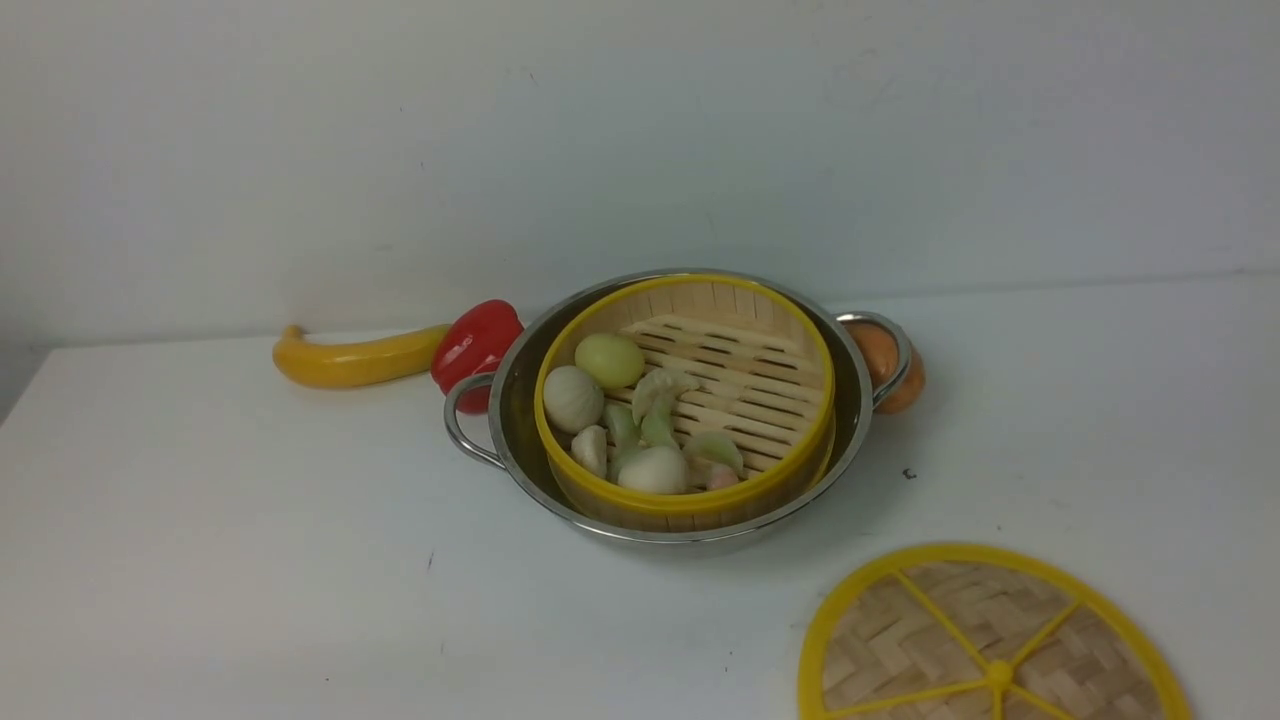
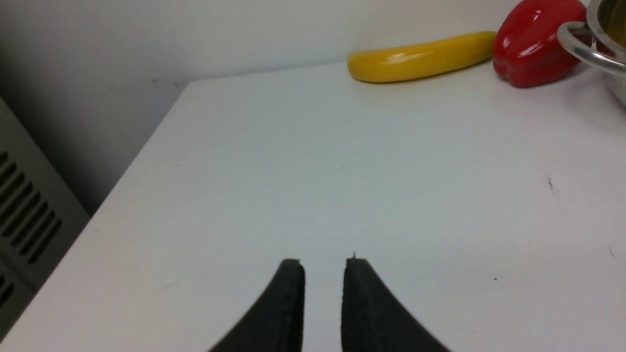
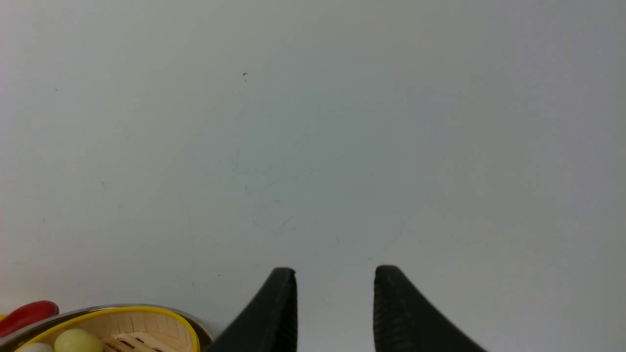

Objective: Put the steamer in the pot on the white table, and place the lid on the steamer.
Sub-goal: 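Move the gripper down to the bamboo steamer lid and grasp its center knob, then place the bamboo steamer lid onto the steamer basket in the pot with the right gripper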

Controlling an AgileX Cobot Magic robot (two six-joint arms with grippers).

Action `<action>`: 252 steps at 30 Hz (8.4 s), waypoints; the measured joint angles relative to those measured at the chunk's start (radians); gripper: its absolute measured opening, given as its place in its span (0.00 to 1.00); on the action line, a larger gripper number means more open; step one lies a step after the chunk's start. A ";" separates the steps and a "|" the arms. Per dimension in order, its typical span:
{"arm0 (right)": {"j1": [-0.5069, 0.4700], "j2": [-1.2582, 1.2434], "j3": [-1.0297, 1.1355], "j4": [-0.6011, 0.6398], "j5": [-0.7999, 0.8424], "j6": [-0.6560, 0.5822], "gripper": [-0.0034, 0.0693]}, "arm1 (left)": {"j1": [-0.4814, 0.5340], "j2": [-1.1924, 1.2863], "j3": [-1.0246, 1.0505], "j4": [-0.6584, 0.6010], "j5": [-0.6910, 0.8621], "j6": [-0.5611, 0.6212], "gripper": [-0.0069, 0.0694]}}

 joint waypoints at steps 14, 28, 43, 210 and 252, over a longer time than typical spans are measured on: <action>0.000 0.000 0.000 0.000 0.000 0.000 0.38 | -0.061 0.000 0.000 0.006 0.002 -0.069 0.26; 0.000 0.000 0.000 0.000 0.000 0.000 0.38 | -0.061 0.000 0.000 0.007 0.002 -0.071 0.27; 0.000 0.000 0.000 0.058 0.000 0.025 0.38 | -0.061 0.000 0.000 0.009 0.002 -0.071 0.30; 0.393 1.797 -1.644 -0.094 1.019 -0.029 0.25 | -0.061 0.000 0.000 0.009 0.003 -0.071 0.41; 0.422 1.888 -1.647 -0.173 0.891 -0.031 0.25 | -0.061 0.000 0.000 0.009 0.003 -0.071 0.41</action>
